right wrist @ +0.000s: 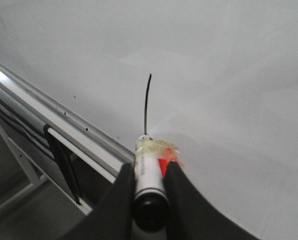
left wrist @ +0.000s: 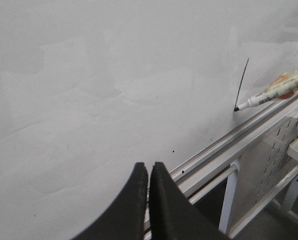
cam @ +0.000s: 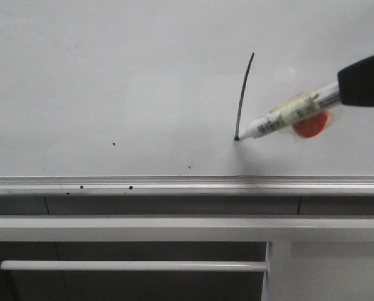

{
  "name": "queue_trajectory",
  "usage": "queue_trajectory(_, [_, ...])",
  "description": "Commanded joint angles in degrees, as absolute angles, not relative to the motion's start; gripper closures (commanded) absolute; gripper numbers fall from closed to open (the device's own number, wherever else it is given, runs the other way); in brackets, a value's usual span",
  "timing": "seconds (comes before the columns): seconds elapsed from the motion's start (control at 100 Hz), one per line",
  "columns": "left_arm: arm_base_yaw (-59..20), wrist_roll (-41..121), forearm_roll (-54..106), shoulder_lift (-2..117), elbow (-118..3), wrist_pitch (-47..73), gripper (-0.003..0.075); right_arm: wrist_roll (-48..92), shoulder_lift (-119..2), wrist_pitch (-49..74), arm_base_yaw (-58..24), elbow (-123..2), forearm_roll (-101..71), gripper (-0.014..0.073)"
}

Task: Write number 1 on whiteboard

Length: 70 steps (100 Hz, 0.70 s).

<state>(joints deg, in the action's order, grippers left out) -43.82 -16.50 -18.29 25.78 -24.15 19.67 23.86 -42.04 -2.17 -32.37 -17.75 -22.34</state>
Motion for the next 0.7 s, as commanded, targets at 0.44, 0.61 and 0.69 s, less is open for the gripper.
queue_trajectory(0.44, [-44.6, -15.6, -16.6, 26.4, -25.7, 15.2, 0.0731, 23.8, -41.0, 12.0, -44.7, -25.8, -22.1, 0.0637])
queue_trajectory(0.61, [-49.3, -7.2, -13.2, 26.5, -25.7, 15.4, 0.0487, 23.8, -42.9, 14.8, -44.9, -28.9, -22.1, 0.0637])
queue_trajectory(0.69, [-52.2, -6.3, -13.2, 26.7, -25.7, 15.4, 0.0324, 23.8, -44.9, 16.9, -44.1, -31.3, -22.1, 0.0637])
